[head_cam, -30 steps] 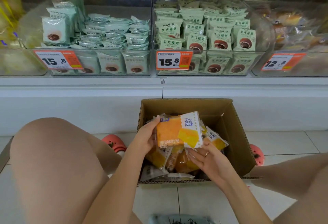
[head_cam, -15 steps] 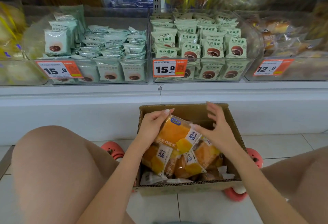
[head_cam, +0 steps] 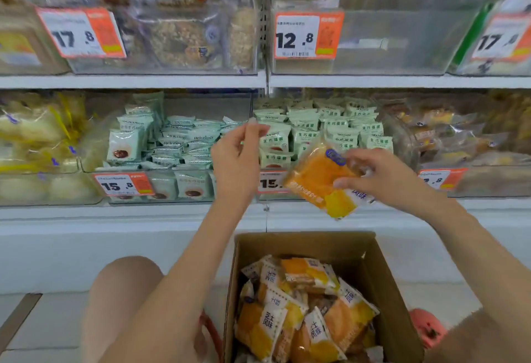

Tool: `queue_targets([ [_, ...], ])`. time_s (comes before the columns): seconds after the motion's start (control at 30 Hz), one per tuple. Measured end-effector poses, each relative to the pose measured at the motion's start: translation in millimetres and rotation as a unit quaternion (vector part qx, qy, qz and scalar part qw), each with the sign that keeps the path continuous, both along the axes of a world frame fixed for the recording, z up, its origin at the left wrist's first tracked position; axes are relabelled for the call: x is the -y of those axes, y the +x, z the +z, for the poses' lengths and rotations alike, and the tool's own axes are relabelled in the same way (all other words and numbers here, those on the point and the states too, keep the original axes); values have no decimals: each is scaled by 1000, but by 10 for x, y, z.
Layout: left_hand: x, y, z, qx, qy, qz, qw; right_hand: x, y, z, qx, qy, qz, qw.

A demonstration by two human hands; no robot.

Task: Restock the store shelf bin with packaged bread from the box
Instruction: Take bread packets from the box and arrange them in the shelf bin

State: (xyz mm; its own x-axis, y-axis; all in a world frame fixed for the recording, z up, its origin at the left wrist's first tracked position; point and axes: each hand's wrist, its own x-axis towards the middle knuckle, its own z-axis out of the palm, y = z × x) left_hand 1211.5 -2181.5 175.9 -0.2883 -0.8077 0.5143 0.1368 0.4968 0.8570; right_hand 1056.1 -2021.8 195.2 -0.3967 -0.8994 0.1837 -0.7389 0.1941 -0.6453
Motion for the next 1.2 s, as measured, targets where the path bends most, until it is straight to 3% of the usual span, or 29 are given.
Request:
queue_targets([
  [0.1, 206, -235, 465, 55, -237, 122, 962, -8, -226, 762, -58, -103, -43, 992],
  [0.2, 430, -660, 813, 153, -421, 157, 880, 143, -478, 1479, -123, -169, -61, 976],
  [0.27, 513, -933, 940, 205, -474, 170, 839, 302, -616, 1854, -166, -181, -67, 967],
  [0.43, 710, -1320, 1071, 265, -527, 201, 782, 833, -838, 2460, -314, -162, -72, 933],
  [0.57, 774, -1374, 1027, 213, -532, 220, 789, 1299, -993, 2590, -426, 4, -97, 899],
  [0.67, 771, -1383, 1011, 204, -529, 226, 792, 1624, -1073, 2448, -388, 116, -36, 914],
  [0.97, 859, -1412, 950, 182, -531, 208, 801, 2259, -1248, 1904, -347, 42, 10, 937],
  [1.2, 869, -1422, 941, 185, -533, 203, 800, 2232, -1294, 1872, -319, 66, -135, 936],
])
